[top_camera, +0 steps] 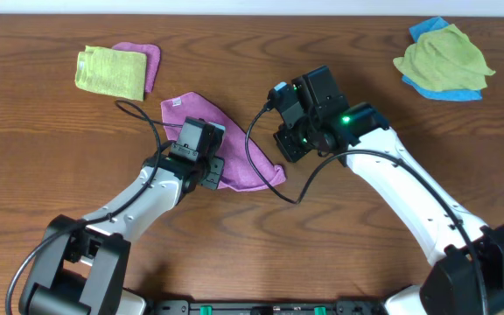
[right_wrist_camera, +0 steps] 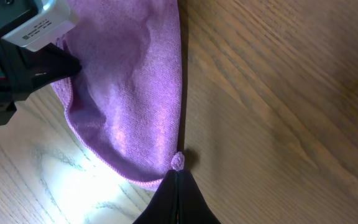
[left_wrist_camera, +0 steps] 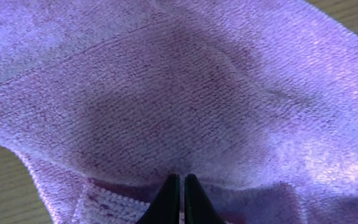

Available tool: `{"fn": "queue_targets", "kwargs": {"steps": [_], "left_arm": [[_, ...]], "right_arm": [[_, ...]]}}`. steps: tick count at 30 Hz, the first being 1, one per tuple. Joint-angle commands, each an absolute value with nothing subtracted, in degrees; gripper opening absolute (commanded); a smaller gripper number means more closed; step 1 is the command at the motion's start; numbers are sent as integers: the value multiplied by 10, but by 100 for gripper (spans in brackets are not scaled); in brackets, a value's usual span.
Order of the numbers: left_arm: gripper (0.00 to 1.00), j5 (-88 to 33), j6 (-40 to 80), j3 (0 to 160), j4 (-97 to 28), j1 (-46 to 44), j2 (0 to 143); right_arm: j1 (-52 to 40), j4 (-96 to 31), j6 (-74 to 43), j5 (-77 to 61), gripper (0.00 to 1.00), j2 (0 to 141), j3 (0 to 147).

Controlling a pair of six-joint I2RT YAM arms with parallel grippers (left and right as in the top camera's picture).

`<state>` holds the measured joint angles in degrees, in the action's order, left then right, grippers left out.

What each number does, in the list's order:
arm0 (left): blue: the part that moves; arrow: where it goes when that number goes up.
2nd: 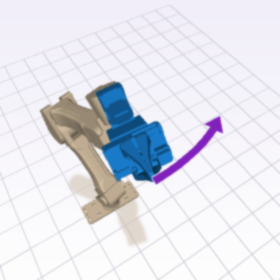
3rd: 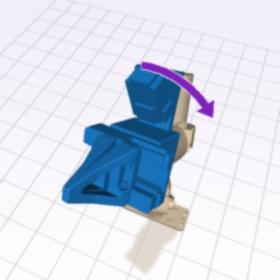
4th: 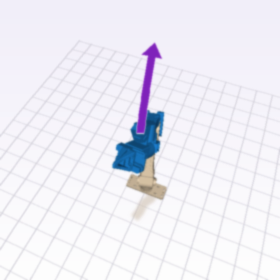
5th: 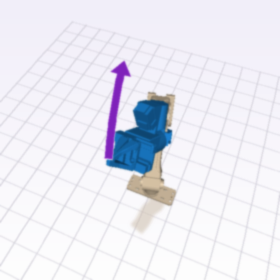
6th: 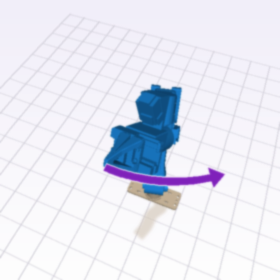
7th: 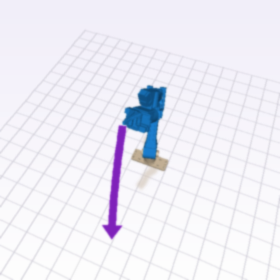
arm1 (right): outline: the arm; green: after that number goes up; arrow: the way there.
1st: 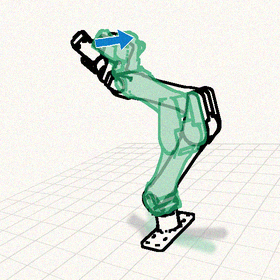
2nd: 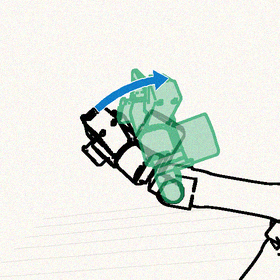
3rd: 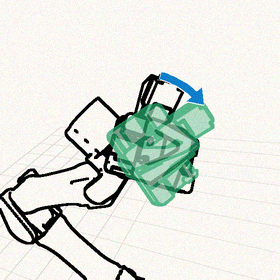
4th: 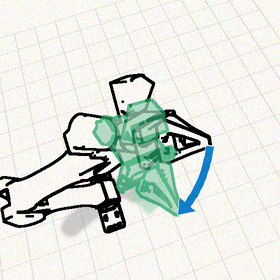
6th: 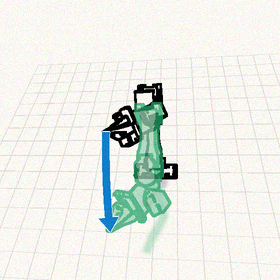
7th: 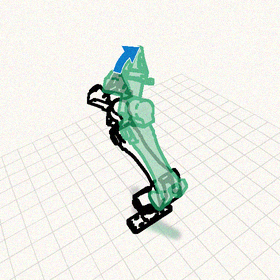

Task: Fold the cloth
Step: 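Grasp the pink cloth's near corner with the left gripper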

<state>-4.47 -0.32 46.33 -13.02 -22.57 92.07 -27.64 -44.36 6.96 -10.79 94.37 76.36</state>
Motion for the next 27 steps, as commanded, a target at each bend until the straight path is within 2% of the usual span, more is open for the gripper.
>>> {"fn": "queue_targets", "kwargs": {"steps": [1, 18, 27], "left_arm": [[6, -27, -13, 470, -131, -224, 933], [6, -30, 4, 470, -209, -225, 945], [6, -74, 50, 470, -268, -226, 935]], "right_arm": [[-274, -446, 78, -107, 2, 940, 760], [-274, -443, 89, -107, 2, 940, 760], [-274, -427, 89, -107, 2, 940, 760]]}}
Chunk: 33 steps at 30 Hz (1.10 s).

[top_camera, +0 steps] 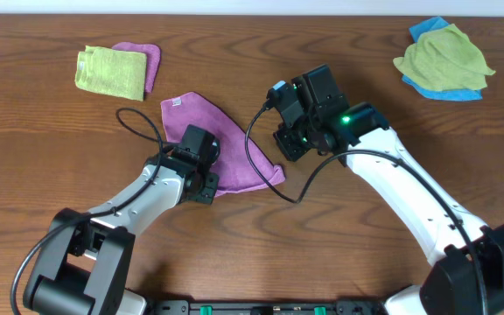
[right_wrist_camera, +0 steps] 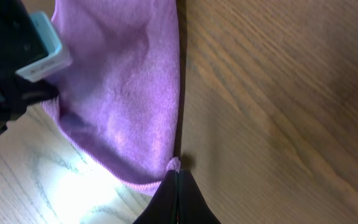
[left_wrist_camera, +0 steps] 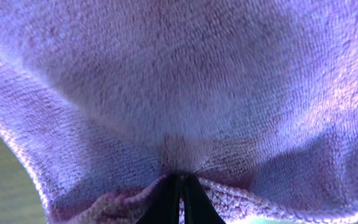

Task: Fold the cloth

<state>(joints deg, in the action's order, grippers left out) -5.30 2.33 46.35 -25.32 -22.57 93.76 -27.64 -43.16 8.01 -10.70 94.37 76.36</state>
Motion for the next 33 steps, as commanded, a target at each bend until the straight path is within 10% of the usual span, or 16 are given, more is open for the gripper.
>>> {"fn": "queue_targets", "kwargs": {"steps": [1, 33], "left_arm": [[6, -74, 56, 470, -274, -228, 931], [6, 15, 86, 470, -319, -278, 871]], "right_arm": [[-274, -426, 89, -107, 2, 940, 760], [-274, -419, 89, -105, 1, 940, 760]]}}
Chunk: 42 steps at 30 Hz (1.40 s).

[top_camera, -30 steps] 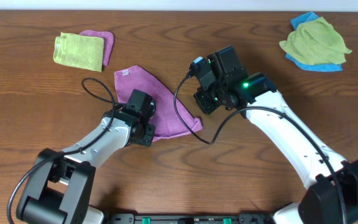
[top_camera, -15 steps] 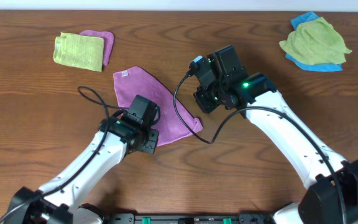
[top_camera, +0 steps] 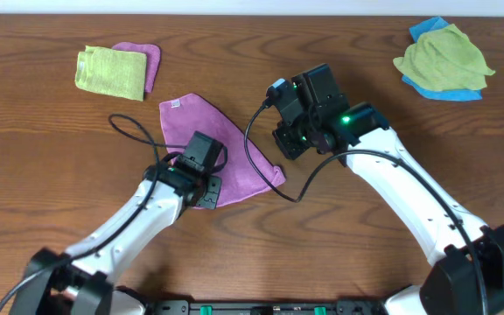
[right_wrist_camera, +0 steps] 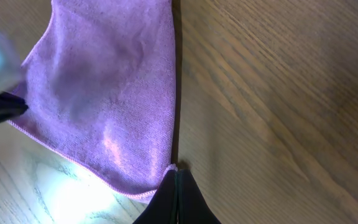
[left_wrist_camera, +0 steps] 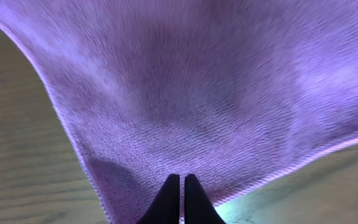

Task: Fold the cloth

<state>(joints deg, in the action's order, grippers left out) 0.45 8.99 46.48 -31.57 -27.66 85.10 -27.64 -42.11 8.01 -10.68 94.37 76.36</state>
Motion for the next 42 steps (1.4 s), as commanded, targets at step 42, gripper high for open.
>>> {"fn": "queue_targets", "kwargs": {"steps": [42], "left_arm": [[6, 27, 134, 404, -399, -279, 912]], "right_arm": [[-223, -444, 114, -92, 1, 940, 760]]}}
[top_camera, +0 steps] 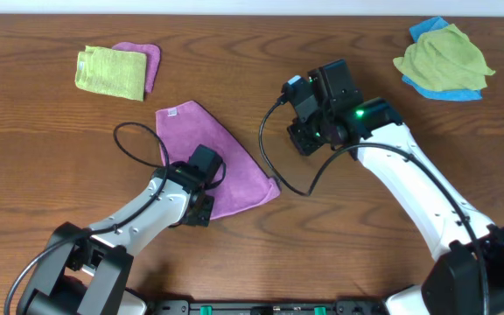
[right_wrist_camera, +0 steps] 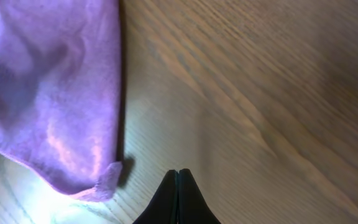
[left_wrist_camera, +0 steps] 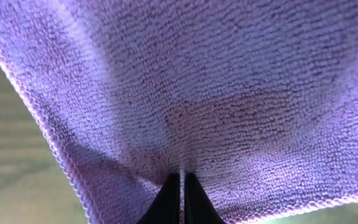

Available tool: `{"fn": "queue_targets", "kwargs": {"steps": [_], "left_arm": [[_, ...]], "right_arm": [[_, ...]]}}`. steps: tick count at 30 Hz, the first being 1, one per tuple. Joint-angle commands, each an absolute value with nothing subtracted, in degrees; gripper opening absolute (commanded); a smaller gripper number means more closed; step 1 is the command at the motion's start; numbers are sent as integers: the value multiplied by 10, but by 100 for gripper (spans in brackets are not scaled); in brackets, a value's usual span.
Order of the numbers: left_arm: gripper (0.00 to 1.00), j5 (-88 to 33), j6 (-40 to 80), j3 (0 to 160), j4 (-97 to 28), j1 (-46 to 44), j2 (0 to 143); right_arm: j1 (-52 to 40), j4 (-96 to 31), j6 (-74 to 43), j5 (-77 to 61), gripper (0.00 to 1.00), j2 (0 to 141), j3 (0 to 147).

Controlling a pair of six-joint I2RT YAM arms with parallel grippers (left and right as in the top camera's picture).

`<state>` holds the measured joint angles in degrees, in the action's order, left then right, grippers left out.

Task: Fold the cloth

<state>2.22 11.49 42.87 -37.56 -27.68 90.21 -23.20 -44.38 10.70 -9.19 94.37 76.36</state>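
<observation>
The purple cloth [top_camera: 221, 162] lies spread flat on the wooden table, a white tag at its far corner. My left gripper [top_camera: 203, 207] is down on the cloth's near corner; in the left wrist view its fingertips [left_wrist_camera: 180, 177] are shut with a thin ridge of cloth [left_wrist_camera: 216, 93] pinched between them. My right gripper [top_camera: 303, 143] is over bare wood to the right of the cloth. It is shut [right_wrist_camera: 178, 172] with nothing in it, and the cloth's right corner [right_wrist_camera: 107, 177] lies apart to its left.
A folded yellow-green cloth [top_camera: 110, 72] lies over a pink one [top_camera: 147, 61] at the far left. A green cloth [top_camera: 444, 54] on a blue one [top_camera: 449, 90] sits at the far right. Black cables loop beside both wrists.
My right gripper was at the cloth's right corner and now stands to the right of it, the corner lying loose on the table. The cloth sits slightly nearer the front, and the left fingers pinch its near corner.
At first my left gripper was shut over the middle of the cloth and my right at its right corner. Then the left was at the near edge with cloth bunched at its tips. Later the cloth lay flatter. Now the right has let go and drawn off.
</observation>
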Motion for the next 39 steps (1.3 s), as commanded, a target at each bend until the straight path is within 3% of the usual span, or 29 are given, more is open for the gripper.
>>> {"fn": "queue_targets", "kwargs": {"steps": [1, 8, 24, 39], "left_arm": [[6, 27, 140, 404, -406, -279, 911], [6, 18, 164, 403, -422, -298, 908], [6, 19, 197, 403, -438, -324, 873], [6, 61, 193, 402, -457, -324, 834]], "right_arm": [[-221, -445, 114, -92, 2, 940, 760], [-219, -444, 115, -97, 2, 940, 760], [-225, -423, 127, -317, 2, 977, 760], [-248, -420, 127, -333, 1, 1023, 760]]}}
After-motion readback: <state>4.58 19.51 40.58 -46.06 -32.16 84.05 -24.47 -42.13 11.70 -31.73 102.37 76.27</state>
